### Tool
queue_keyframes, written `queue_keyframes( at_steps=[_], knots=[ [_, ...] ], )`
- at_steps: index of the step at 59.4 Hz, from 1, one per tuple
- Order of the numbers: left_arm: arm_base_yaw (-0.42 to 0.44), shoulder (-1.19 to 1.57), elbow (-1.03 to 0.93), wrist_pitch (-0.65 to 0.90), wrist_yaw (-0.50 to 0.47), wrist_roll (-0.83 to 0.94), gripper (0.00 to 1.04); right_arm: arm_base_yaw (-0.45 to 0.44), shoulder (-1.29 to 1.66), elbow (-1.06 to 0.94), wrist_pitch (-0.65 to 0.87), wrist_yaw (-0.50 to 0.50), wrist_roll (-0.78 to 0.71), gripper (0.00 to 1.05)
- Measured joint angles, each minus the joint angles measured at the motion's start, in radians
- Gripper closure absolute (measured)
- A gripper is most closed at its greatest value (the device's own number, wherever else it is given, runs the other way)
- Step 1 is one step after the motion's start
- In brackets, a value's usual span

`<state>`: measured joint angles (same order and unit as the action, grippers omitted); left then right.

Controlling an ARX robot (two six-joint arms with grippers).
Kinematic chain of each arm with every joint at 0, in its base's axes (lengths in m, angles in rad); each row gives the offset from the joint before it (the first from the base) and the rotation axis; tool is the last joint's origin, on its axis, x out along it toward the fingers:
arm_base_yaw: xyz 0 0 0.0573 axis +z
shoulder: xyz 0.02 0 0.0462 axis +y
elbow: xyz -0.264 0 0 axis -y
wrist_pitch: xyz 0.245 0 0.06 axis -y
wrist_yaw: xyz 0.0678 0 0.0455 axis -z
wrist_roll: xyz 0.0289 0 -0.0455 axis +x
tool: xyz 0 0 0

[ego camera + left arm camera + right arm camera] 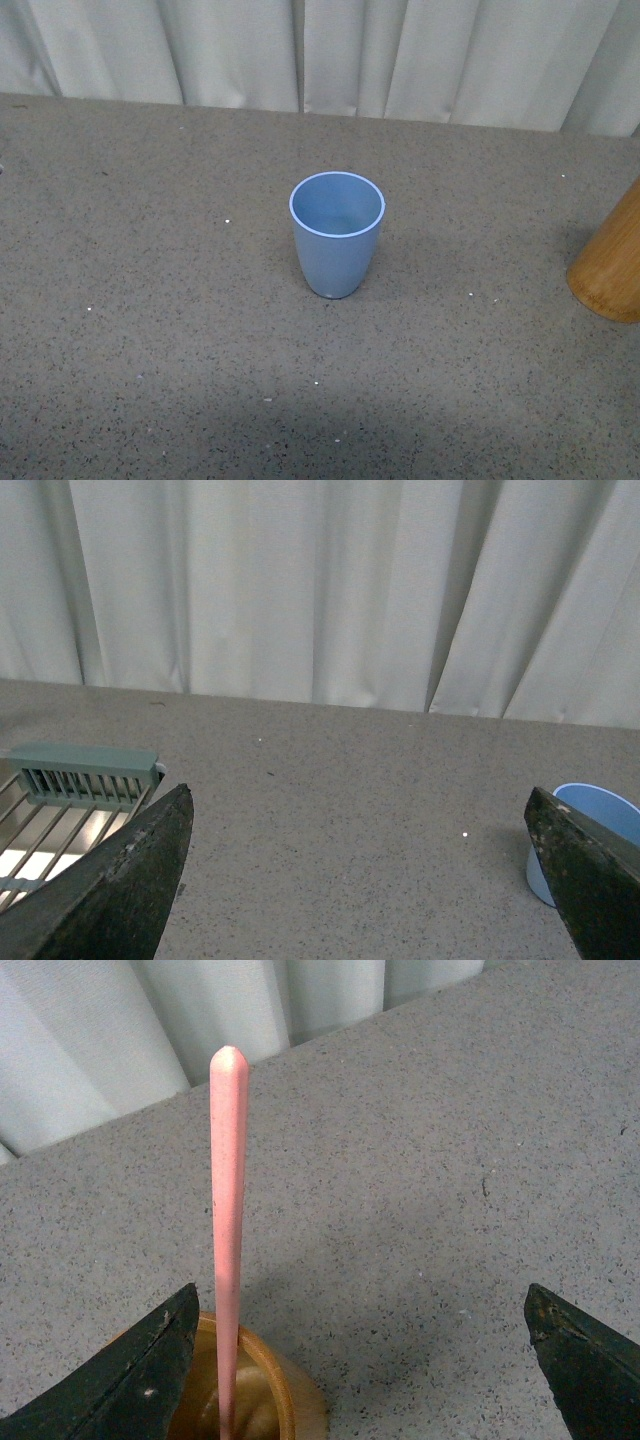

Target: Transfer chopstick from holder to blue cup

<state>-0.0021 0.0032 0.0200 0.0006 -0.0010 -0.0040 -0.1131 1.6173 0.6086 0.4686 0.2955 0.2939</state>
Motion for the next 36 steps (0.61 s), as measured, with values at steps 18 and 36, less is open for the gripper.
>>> queue_keyframes(
  at_steps=[18, 36],
  knots=[
    [0.000, 0.000, 0.000, 0.000, 0.000, 0.000, 0.07, 0.008, 0.024, 0.011, 0.021, 0.018, -0.012, 0.10],
    [0.000, 0.000, 0.000, 0.000, 0.000, 0.000, 0.07, 0.033, 0.053, 0.047, 0.029, 0.043, -0.019, 0.10]
  ],
)
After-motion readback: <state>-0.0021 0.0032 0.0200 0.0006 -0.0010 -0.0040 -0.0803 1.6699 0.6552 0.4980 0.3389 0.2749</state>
